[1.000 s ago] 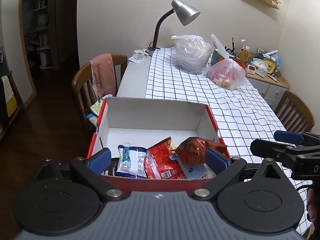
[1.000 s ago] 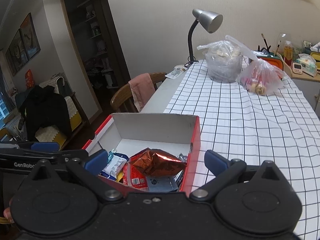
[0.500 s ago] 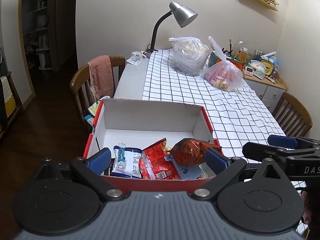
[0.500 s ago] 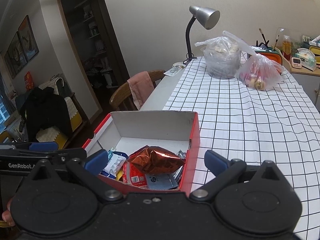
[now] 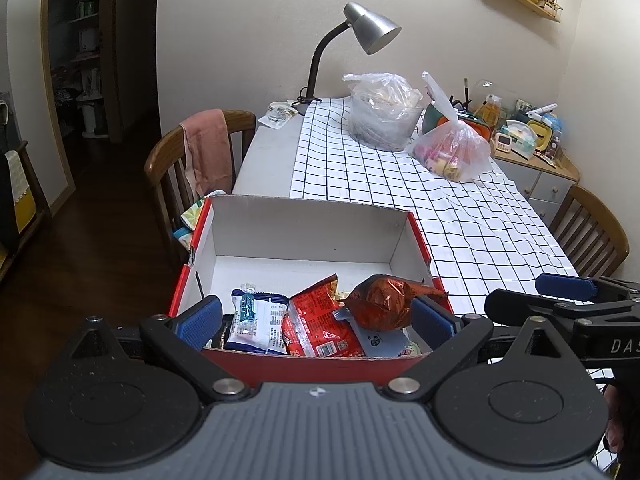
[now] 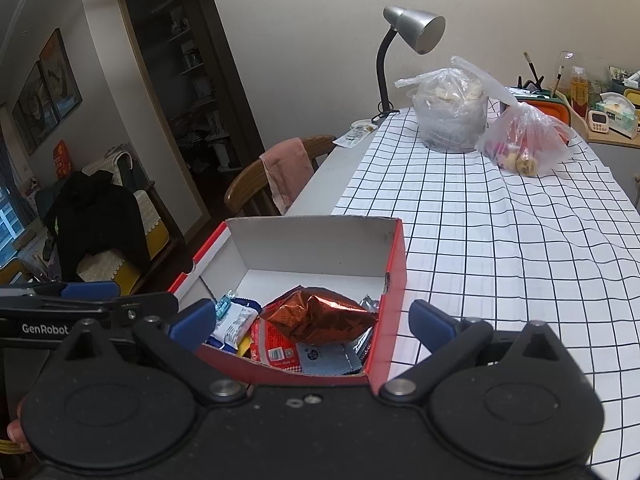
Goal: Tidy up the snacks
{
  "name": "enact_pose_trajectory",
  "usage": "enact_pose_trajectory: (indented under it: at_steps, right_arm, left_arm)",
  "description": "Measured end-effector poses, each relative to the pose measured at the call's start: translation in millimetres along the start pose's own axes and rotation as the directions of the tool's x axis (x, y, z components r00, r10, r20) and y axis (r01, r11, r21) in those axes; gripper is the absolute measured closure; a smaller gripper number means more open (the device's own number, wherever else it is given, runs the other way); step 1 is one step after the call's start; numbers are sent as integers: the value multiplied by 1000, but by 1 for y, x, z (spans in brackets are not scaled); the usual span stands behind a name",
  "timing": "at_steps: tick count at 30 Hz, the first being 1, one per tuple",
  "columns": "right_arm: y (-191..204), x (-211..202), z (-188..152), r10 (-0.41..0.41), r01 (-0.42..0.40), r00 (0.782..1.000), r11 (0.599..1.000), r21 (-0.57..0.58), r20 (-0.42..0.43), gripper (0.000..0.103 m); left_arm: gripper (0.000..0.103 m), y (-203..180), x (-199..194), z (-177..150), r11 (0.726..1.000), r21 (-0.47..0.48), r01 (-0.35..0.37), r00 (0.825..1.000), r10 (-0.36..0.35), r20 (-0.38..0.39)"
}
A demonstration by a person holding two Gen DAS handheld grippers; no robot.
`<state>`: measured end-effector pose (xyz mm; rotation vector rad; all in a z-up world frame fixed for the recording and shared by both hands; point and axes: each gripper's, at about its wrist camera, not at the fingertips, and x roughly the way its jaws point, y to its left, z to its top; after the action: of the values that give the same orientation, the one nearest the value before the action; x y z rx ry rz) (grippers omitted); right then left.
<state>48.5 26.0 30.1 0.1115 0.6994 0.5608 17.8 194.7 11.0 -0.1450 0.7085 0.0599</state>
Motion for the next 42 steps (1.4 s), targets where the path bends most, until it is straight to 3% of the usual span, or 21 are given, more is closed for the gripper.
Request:
enact_pose_trajectory:
  at_steps: [42]
  right_arm:
    - [-7, -3, -4, -28, 28, 1000, 999, 35, 9, 0]
  left_arm:
    - [2, -1, -1, 1, 999, 13, -50, 999, 49, 21]
